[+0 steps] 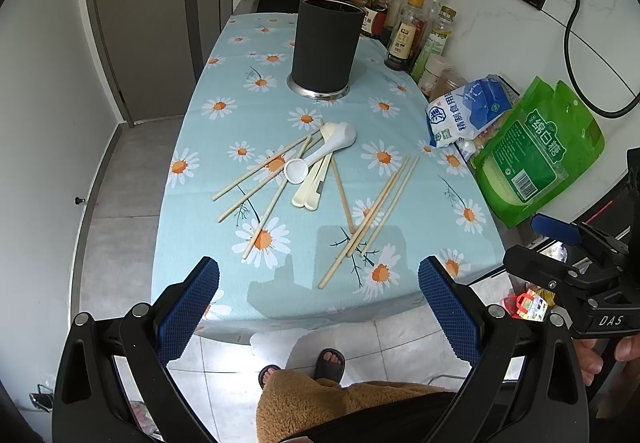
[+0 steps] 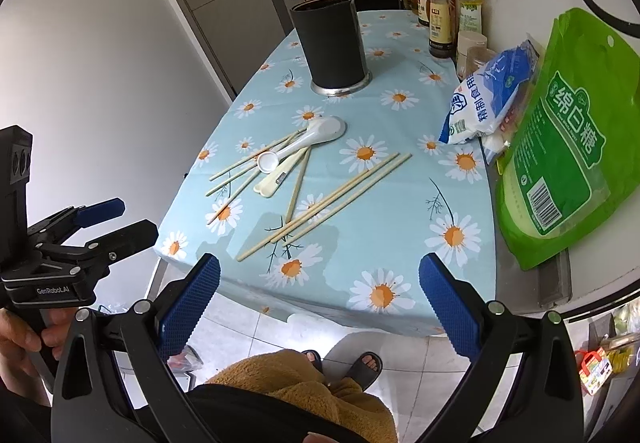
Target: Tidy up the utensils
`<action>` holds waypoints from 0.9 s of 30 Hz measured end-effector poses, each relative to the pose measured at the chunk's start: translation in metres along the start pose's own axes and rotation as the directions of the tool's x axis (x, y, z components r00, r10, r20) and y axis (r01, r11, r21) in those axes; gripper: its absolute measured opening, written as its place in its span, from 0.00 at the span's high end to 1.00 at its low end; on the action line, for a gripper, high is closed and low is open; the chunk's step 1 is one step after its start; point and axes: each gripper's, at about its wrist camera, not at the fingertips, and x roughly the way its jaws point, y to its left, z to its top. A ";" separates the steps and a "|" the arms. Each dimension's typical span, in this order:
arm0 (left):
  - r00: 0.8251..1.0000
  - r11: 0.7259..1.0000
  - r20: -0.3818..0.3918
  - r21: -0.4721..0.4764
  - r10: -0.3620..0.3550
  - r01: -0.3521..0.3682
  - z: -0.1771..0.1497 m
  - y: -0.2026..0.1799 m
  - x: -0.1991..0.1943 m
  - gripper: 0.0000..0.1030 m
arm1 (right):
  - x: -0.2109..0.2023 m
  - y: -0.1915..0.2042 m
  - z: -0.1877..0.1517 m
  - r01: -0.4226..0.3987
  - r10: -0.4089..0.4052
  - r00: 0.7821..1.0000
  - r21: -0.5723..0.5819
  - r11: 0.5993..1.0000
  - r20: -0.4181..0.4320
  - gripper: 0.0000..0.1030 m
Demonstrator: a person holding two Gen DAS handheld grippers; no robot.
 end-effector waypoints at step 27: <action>0.994 0.998 -0.100 0.030 -0.048 0.051 0.019 0.010 0.024 0.06 | 0.032 -0.024 0.020 -0.056 0.070 0.993 0.144 0.988 -0.093 0.09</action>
